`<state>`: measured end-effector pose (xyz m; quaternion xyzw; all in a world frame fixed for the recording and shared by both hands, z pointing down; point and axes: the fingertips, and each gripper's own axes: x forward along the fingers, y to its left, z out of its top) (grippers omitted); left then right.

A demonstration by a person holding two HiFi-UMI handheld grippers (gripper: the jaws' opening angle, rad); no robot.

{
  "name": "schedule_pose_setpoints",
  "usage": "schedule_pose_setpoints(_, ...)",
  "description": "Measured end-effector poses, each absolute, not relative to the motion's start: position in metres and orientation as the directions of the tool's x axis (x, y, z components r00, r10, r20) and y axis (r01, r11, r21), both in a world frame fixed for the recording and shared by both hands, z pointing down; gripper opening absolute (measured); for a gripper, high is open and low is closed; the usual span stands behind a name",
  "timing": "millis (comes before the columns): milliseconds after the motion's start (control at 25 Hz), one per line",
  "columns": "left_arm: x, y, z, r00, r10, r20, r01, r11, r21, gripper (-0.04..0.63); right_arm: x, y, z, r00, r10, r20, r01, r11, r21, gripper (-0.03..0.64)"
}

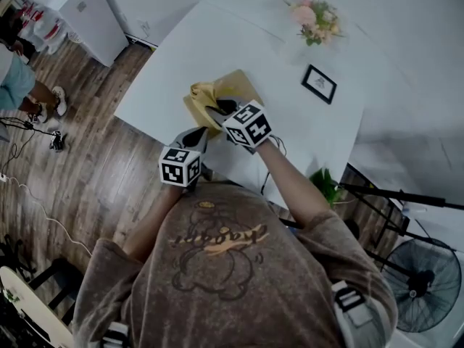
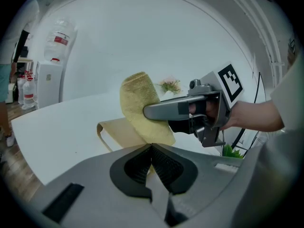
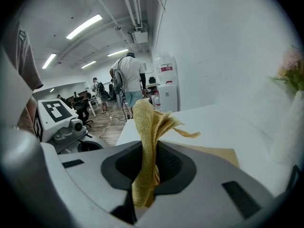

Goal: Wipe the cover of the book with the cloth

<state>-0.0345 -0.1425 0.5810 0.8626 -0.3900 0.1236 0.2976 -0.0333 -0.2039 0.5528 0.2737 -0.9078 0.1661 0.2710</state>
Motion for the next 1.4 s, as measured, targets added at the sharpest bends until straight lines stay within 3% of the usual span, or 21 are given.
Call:
schedule_pose_setpoints(760, -0.033, -0.134, 0.596, 0.667, -0.570, 0.480, -0.745, -0.512, 0.427, 0.003, -0.048, -0.193, 0.600, -0.670, -0.362, 0.648, -0.570, 0.811, -0.137, 0.061)
schedule_pose_setpoints(1400, -0.043, -0.139, 0.597, 0.660, -0.574, 0.485, -0.751, -0.500, 0.431, 0.003, 0.030, -0.227, 0.601, -0.583, -0.467, 0.665, -0.699, 0.705, -0.118, 0.062)
